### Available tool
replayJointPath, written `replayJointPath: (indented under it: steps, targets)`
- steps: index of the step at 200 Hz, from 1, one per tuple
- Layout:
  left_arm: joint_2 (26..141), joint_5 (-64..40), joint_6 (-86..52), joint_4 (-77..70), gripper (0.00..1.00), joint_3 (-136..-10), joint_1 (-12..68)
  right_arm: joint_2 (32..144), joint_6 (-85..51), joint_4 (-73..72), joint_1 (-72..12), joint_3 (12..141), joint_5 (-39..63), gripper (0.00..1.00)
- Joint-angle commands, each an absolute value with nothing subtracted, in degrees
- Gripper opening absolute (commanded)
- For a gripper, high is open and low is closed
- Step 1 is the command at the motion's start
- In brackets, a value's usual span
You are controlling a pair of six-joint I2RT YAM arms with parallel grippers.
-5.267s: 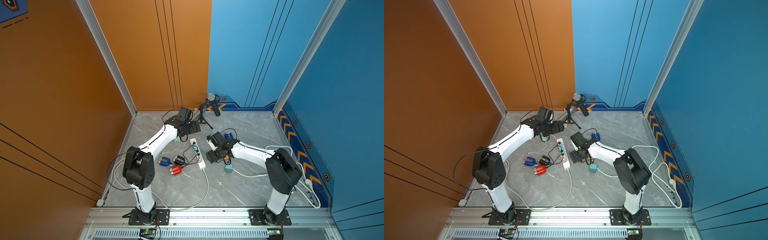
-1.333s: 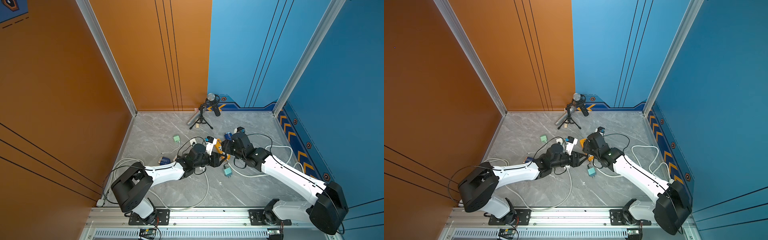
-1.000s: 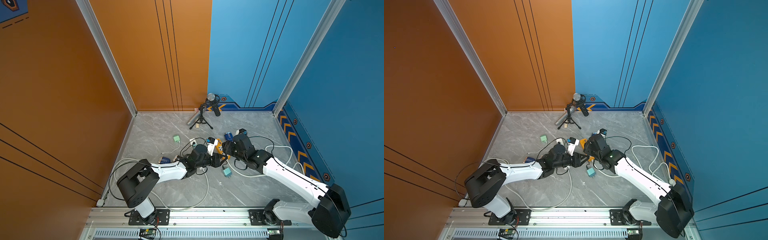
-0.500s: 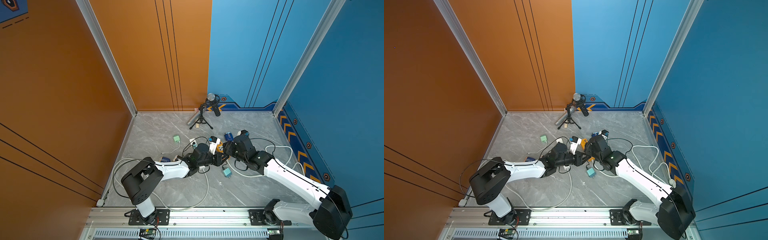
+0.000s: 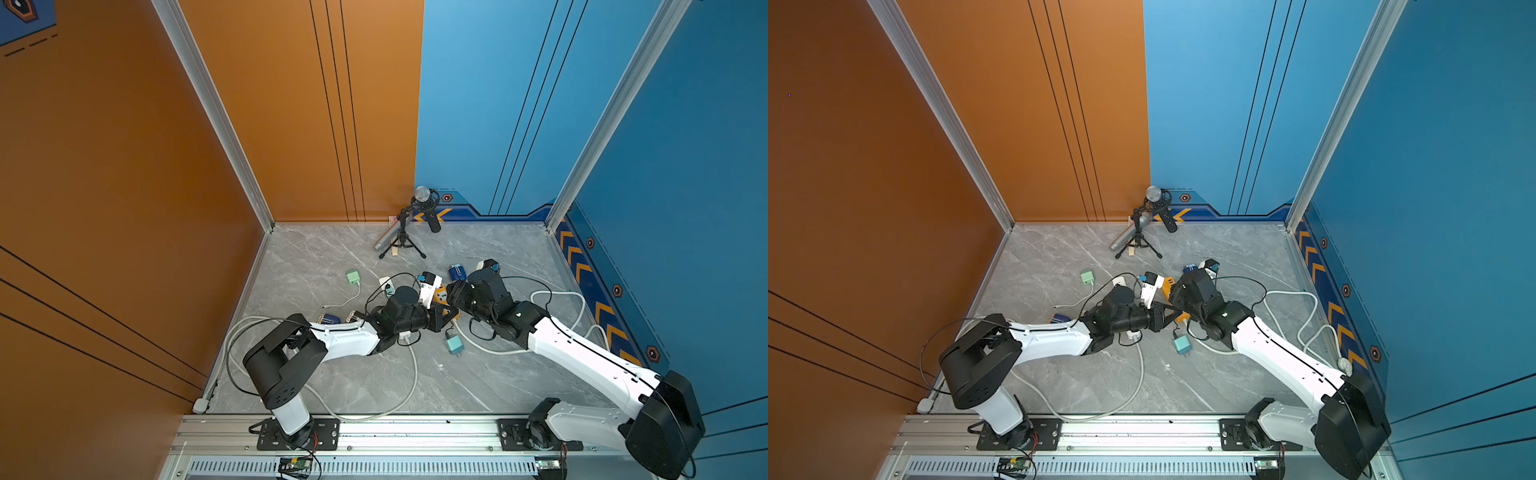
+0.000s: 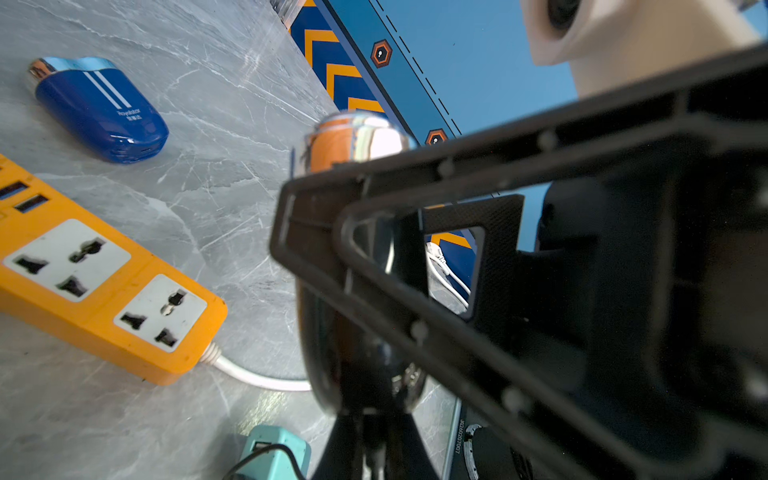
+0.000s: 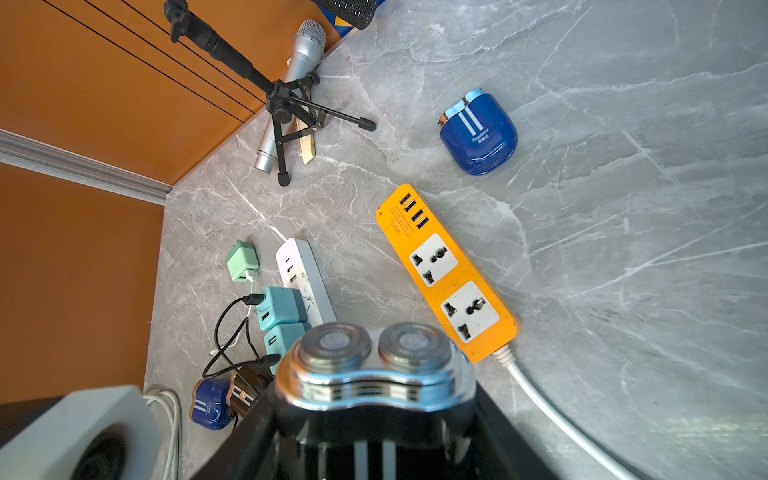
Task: Unplug the electric shaver
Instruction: Remove the charging cable from the electric shaver, then place the electric shaver at the center of the board.
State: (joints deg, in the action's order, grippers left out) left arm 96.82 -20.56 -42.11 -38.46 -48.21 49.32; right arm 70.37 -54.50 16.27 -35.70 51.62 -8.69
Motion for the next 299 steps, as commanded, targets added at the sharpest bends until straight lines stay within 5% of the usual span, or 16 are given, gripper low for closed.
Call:
replayJointPath:
  steps: [1, 127, 197, 299]
  targets:
    - [97.84, -22.21, -41.93, -37.46, 0.08, -47.59, 50.0, 69.84, -53.82, 15.47, -31.81, 52.67, -12.03, 0.51]
    - [97.48, -21.46, -41.92, -37.39, 0.02, -46.86, 48.73, 80.29, -44.88, 15.23, -21.31, 59.12, -7.07, 0.49]
    - [96.6, -21.18, -42.36, -37.3, 0.06, -46.17, 47.01, 105.6, -17.25, 29.97, -12.59, 82.1, 0.41, 0.52]
    - [96.09, -20.33, -43.94, -37.11, 0.08, -44.12, 47.07, 125.43, -6.03, 40.98, -9.82, 101.29, -3.11, 0.54]
